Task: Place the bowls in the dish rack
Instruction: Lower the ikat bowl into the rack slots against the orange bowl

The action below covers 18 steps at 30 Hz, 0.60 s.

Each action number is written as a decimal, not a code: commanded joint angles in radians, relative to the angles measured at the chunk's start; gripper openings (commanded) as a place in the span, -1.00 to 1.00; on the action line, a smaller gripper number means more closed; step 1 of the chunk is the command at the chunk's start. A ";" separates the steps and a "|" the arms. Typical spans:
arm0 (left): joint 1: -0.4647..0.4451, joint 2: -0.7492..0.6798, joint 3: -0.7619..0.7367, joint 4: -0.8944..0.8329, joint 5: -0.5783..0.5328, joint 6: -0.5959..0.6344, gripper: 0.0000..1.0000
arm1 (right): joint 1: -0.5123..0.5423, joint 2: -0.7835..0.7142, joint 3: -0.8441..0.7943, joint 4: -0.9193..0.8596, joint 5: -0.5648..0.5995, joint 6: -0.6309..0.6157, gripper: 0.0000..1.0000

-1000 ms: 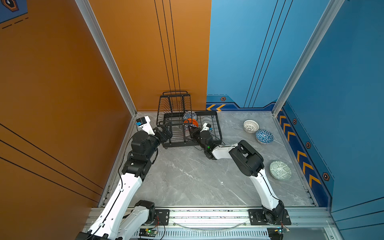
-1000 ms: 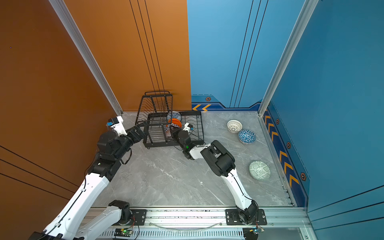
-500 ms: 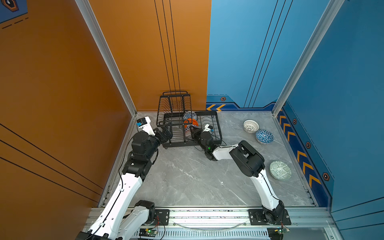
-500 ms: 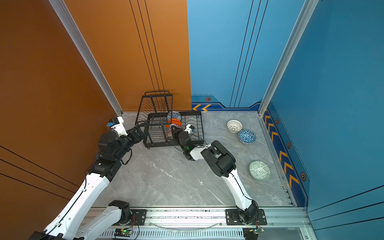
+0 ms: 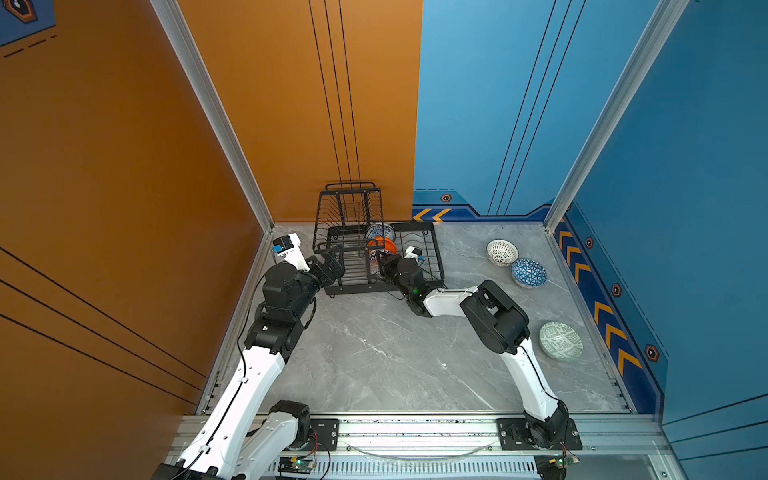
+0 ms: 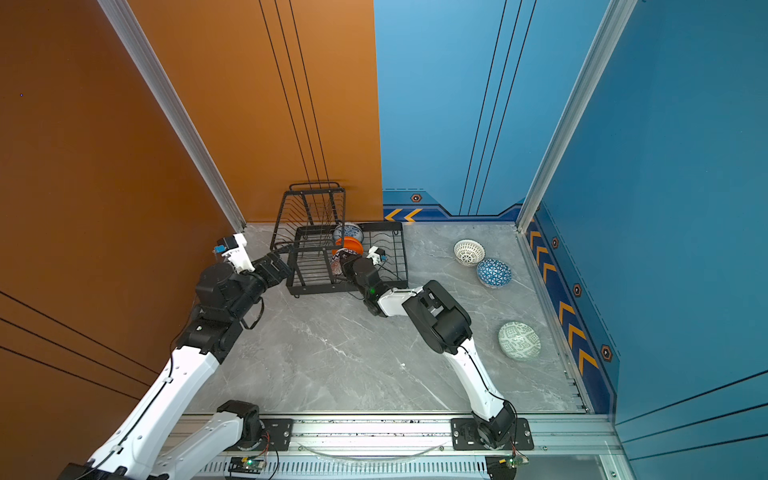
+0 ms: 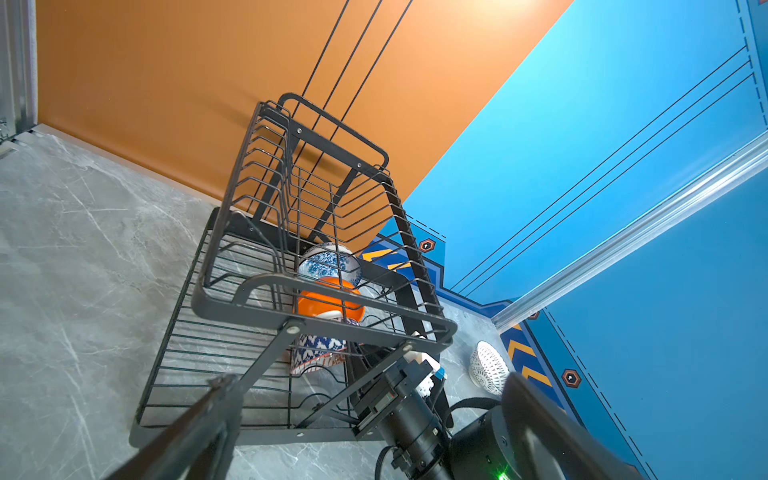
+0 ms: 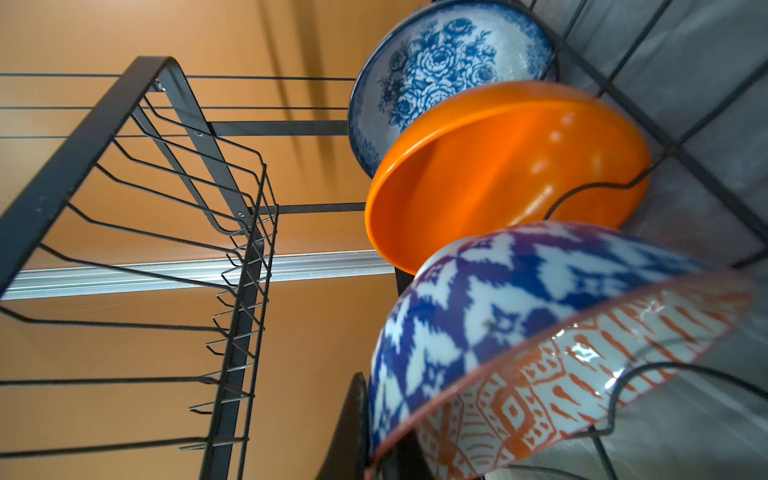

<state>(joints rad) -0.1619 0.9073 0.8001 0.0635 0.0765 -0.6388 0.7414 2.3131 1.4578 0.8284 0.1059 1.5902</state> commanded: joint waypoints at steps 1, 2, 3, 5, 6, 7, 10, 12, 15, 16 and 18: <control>0.013 0.000 -0.013 0.034 0.028 -0.014 0.96 | 0.030 -0.007 -0.019 -0.172 -0.056 0.040 -1.00; 0.015 0.000 -0.014 0.034 0.029 -0.015 0.96 | 0.030 -0.009 -0.023 -0.182 -0.058 0.050 -0.99; 0.014 -0.001 -0.015 0.035 0.030 -0.015 0.96 | 0.029 -0.012 -0.028 -0.184 -0.060 0.057 -0.99; 0.014 0.000 -0.014 0.034 0.029 -0.015 0.96 | 0.029 -0.020 -0.031 -0.193 -0.064 0.056 -0.98; 0.015 0.000 -0.015 0.035 0.028 -0.015 0.96 | 0.030 -0.025 -0.030 -0.206 -0.067 0.057 -0.97; 0.013 0.000 -0.014 0.034 0.028 -0.015 0.96 | 0.030 -0.029 -0.029 -0.217 -0.069 0.056 -0.96; 0.014 -0.003 -0.015 0.033 0.027 -0.015 0.96 | 0.028 -0.038 -0.023 -0.234 -0.079 0.058 -0.91; 0.014 -0.003 -0.015 0.034 0.026 -0.015 0.96 | 0.027 -0.038 -0.017 -0.235 -0.094 0.061 -0.90; 0.013 -0.004 -0.016 0.033 0.026 -0.015 0.96 | 0.024 -0.047 -0.014 -0.245 -0.104 0.061 -0.90; 0.014 -0.004 -0.016 0.035 0.025 -0.015 0.96 | 0.024 -0.051 -0.014 -0.248 -0.104 0.060 -0.89; 0.013 -0.004 -0.016 0.033 0.025 -0.015 0.96 | 0.023 -0.056 -0.013 -0.257 -0.106 0.058 -0.88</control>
<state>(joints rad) -0.1562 0.9073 0.7982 0.0639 0.0837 -0.6487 0.7403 2.2761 1.4578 0.7227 0.0875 1.6321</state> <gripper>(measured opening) 0.979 0.075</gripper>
